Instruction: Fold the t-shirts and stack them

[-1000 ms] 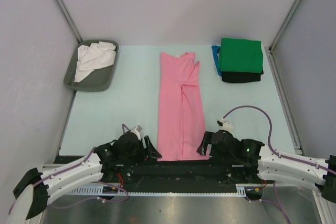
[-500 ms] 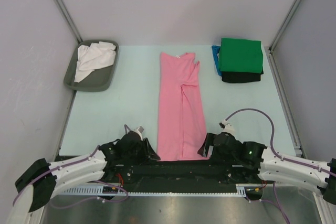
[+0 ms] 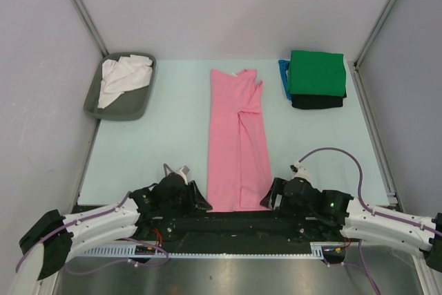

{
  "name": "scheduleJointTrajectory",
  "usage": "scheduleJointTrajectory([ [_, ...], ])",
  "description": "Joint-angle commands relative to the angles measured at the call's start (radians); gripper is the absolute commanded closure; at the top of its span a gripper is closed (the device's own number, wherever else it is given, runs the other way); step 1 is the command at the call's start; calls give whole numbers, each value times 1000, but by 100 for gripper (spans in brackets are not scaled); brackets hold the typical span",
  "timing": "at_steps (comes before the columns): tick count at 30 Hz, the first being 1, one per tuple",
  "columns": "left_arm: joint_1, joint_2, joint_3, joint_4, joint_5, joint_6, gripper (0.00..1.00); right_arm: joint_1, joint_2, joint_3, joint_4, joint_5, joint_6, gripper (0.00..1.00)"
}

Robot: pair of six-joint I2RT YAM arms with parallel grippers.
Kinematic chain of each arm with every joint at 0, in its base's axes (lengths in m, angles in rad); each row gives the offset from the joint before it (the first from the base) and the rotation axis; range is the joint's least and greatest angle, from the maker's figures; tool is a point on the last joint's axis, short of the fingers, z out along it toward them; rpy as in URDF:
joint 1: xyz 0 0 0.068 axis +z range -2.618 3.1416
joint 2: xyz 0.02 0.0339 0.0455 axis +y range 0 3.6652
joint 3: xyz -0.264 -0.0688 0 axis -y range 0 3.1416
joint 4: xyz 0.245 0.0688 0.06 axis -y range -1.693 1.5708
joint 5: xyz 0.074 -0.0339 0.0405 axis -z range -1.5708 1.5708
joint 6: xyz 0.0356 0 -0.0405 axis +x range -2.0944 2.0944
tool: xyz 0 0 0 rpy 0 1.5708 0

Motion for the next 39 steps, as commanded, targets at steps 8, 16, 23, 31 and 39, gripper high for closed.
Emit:
scheduleJointTrajectory([
  [8, -1, 1, 23, 7, -86, -1, 74, 8, -74, -43, -1, 19, 64, 12],
  [16, 0, -25, 49, 15, -101, 2, 73, 5, -123, -75, 2, 24, 95, 36],
  [23, 0, 0, 68, 29, -96, 10, 69, -9, -116, -67, 28, 31, 98, 51],
  [31, 2, 13, 66, 47, -96, 13, 63, -43, -82, -75, 55, 4, 84, 60],
  [39, 2, 64, 57, 110, -78, 15, 75, -69, -50, -90, 115, -18, 72, 75],
])
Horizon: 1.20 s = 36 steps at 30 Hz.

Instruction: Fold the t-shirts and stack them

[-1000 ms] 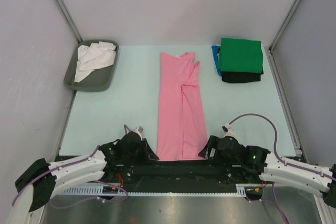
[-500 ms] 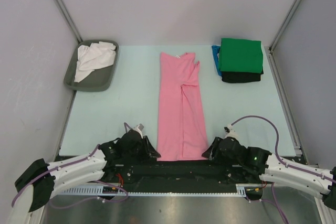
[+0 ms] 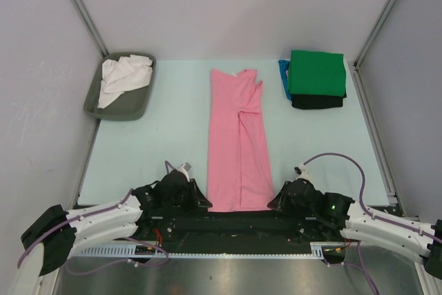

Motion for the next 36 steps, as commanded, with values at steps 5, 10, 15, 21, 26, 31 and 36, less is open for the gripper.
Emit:
scheduleJointTrajectory([
  [5, 6, 40, 24, 145, -39, 15, 85, -43, 36, -4, 95, -1, -25, 100],
  [10, 14, -18, 61, 119, -59, 32, 100, -66, 52, 39, 112, -11, -75, 100],
  [15, 69, -70, 154, 13, -54, 101, 100, -114, 83, 139, 122, -26, -152, 100],
  [21, 199, -49, 220, 7, 13, 181, 100, -242, 160, 219, 211, -122, -264, 100],
  [26, 273, 73, 283, 65, 70, 236, 100, -394, 274, 265, 328, -243, -336, 100],
  [31, 364, 248, 394, 160, 141, 275, 100, -577, 457, 321, 522, -386, -378, 100],
  [36, 428, 426, 524, 215, 205, 298, 100, -648, 673, 430, 636, -484, -404, 100],
])
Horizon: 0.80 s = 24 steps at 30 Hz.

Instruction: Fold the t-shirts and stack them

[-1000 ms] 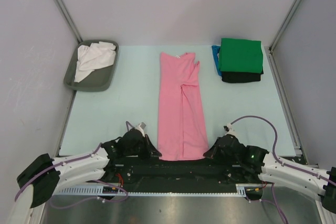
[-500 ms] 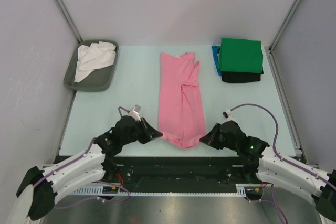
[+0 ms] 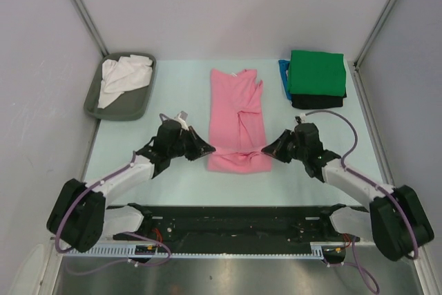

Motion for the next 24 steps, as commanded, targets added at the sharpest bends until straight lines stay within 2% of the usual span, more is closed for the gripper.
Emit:
scheduleJointTrajectory([
  [1, 49, 111, 136, 100, 85, 63, 100, -43, 194, 132, 204, -126, -59, 100],
  [8, 123, 298, 253, 134, 133, 83, 100, -98, 437, 282, 270, -159, -70, 100],
  [17, 190, 511, 351, 175, 172, 85, 100, -164, 604, 398, 308, -202, -67, 100],
  [24, 238, 651, 490, 161, 189, 82, 100, -212, 727, 483, 333, -224, -62, 100],
])
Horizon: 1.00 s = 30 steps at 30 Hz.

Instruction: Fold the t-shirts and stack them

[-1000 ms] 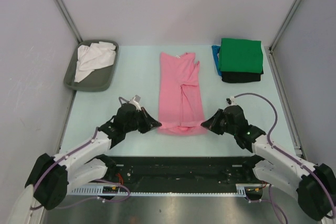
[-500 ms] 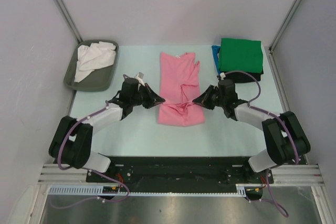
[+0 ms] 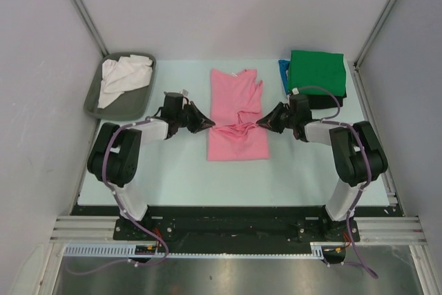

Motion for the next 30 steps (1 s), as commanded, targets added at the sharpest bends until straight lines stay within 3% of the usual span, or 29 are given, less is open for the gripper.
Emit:
scheduleJointTrajectory([
  [1, 33, 69, 118, 19, 37, 29, 100, -25, 70, 86, 59, -30, -10, 100],
  [4, 47, 126, 194, -10, 38, 40, 99, -31, 122, 133, 70, -42, -7, 100],
  [6, 57, 152, 245, -21, 43, 42, 85, -43, 147, 174, 71, -44, -2, 100],
  [7, 63, 176, 260, -36, 38, 42, 73, -46, 175, 190, 74, -47, -1, 98],
  [8, 76, 187, 294, -48, 32, 40, 48, -54, 190, 211, 77, -44, -2, 62],
  [9, 83, 198, 312, -70, 31, 39, 15, -62, 205, 259, 67, -38, -2, 43],
  [10, 92, 209, 331, -82, 32, 37, 0, -71, 221, 285, 62, -21, -5, 29],
  [11, 114, 207, 351, -91, 31, 35, 0, -97, 234, 299, 65, -10, -1, 10],
  [12, 123, 197, 349, -91, 29, 32, 0, -114, 229, 305, 74, 8, 3, 2],
  [17, 140, 12, 209, -105, -14, 71, 0, -155, 76, 282, -63, 89, -74, 0],
  [24, 45, -251, -118, -87, -17, 72, 0, -23, -190, 92, -231, 195, -194, 0],
  [30, -21, -343, -307, -56, -18, 62, 0, 64, -336, -112, -268, 245, -237, 1],
])
